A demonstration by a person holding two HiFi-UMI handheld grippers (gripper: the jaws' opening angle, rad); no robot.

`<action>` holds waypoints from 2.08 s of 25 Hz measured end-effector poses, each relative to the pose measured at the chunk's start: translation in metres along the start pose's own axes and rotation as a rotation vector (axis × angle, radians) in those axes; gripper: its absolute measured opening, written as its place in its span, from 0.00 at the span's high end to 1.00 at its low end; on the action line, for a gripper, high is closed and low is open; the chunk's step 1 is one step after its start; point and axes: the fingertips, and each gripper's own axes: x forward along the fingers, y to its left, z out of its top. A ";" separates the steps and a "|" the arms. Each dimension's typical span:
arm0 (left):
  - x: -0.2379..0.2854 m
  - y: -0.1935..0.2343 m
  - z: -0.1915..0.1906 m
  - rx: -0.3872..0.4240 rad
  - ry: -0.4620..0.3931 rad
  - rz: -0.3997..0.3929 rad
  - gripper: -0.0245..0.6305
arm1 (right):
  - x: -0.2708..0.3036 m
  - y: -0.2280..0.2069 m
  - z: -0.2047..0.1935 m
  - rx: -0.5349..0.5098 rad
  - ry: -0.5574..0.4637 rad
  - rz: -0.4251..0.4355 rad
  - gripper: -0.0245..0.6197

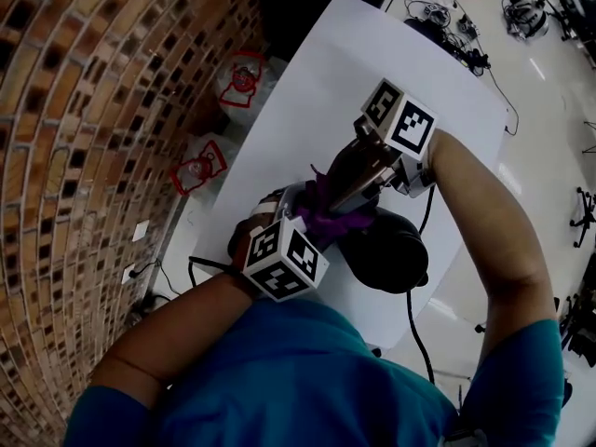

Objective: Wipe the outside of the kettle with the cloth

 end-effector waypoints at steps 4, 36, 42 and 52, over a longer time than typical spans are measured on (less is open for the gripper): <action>-0.002 0.005 -0.012 -0.029 0.021 0.008 0.48 | -0.007 -0.037 -0.014 0.104 -0.065 -0.034 0.82; -0.005 -0.029 0.025 0.611 0.209 -0.024 0.76 | -0.061 0.137 -0.114 -0.393 -0.654 -0.822 0.82; -0.004 -0.030 0.020 0.599 0.262 -0.035 0.76 | 0.008 0.113 -0.054 -0.521 -0.071 -0.922 0.82; 0.000 -0.026 0.022 0.567 0.266 -0.030 0.76 | 0.019 0.137 -0.119 -0.543 -0.079 -1.071 0.82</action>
